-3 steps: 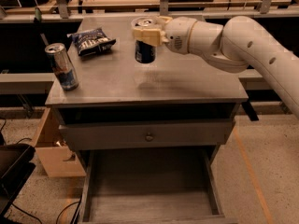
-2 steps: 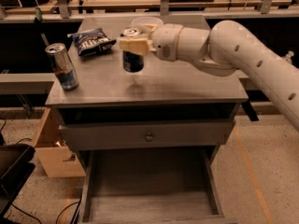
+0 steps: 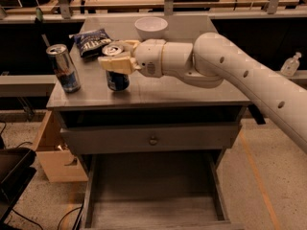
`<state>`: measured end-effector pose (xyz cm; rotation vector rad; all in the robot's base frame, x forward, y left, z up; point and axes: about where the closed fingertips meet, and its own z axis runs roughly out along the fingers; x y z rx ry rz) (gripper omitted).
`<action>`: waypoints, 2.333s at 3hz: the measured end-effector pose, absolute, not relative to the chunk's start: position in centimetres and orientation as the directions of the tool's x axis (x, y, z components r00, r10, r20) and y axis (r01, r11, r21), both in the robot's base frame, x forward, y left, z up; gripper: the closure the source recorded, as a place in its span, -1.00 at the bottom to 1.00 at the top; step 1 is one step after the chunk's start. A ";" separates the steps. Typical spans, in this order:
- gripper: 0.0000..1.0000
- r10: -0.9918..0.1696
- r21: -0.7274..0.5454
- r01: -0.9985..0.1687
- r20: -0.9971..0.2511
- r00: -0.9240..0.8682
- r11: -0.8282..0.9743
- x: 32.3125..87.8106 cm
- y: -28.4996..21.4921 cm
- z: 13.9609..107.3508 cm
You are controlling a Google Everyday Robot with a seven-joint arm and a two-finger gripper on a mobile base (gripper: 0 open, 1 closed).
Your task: Move pepsi can near redbull can
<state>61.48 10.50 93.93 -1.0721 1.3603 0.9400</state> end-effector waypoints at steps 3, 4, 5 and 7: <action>0.71 -0.106 -0.068 -0.978 -0.993 0.047 0.199 59.6 14.6 92.4; 0.22 -0.106 -0.068 -0.979 -0.993 0.048 0.194 59.4 14.9 92.4; -0.23 -0.105 -0.069 -0.979 -0.993 0.049 0.190 59.3 15.1 92.4; -1.00 -0.105 -0.070 -0.981 -0.993 0.051 0.182 59.1 15.6 92.5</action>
Offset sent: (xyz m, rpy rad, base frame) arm -0.0225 0.0542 -0.0245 -0.0359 -0.0256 0.1005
